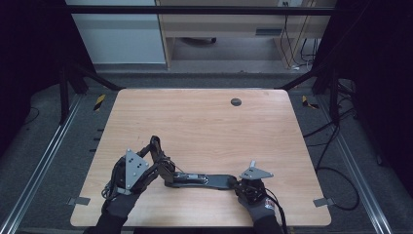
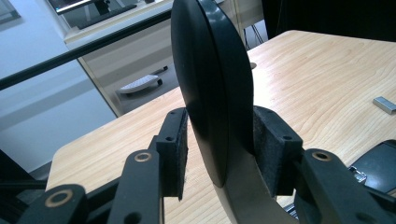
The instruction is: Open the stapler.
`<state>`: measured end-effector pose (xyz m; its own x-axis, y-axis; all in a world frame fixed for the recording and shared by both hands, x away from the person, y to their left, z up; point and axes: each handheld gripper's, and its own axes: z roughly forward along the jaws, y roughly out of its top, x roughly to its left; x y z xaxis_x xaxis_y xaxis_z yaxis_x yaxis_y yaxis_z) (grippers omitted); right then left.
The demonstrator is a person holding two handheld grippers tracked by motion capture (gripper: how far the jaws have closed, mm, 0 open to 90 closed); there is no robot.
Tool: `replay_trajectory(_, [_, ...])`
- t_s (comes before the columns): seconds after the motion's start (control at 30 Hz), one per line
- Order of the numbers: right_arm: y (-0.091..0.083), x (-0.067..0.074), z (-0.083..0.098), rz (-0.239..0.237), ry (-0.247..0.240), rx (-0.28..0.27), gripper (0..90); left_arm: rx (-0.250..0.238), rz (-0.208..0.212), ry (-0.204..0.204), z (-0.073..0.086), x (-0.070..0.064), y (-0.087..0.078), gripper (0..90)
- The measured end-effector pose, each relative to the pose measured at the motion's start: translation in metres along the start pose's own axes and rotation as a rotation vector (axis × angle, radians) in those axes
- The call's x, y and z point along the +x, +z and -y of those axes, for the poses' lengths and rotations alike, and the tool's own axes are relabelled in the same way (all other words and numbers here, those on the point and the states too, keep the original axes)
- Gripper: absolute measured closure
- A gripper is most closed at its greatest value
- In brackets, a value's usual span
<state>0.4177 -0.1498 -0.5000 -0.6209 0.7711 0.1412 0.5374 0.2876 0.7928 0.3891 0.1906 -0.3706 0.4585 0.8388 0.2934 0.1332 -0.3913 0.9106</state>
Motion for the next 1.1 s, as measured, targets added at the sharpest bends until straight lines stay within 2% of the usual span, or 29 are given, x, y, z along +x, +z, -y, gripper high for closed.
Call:
replay_trajectory(0.3, [0.0, 0.0, 0.0, 0.0, -0.002, -0.001, 90.0, -0.008, -0.007, -0.003, 0.003, 0.006, -0.001, 56.4])
replay_trajectory(0.5, [0.0, 0.0, 0.0, -0.001, -0.003, 0.0, 90.0, 0.002, -0.009, -0.024, 0.005, 0.009, -0.002, 56.0])
replay_trajectory(0.57, [0.0, 0.0, 0.0, 0.0, -0.004, -0.001, 90.0, -0.003, -0.011, -0.013, 0.005, 0.011, -0.002, 55.8])
replay_trajectory(0.7, [0.0, 0.0, 0.0, -0.001, -0.004, -0.001, 90.0, 0.004, -0.013, -0.031, 0.007, 0.012, -0.003, 55.4])
replay_trajectory(1.1, [0.0, 0.0, 0.0, -0.001, -0.002, 0.0, 90.0, 0.004, -0.016, -0.047, 0.01, 0.015, -0.005, 55.3])
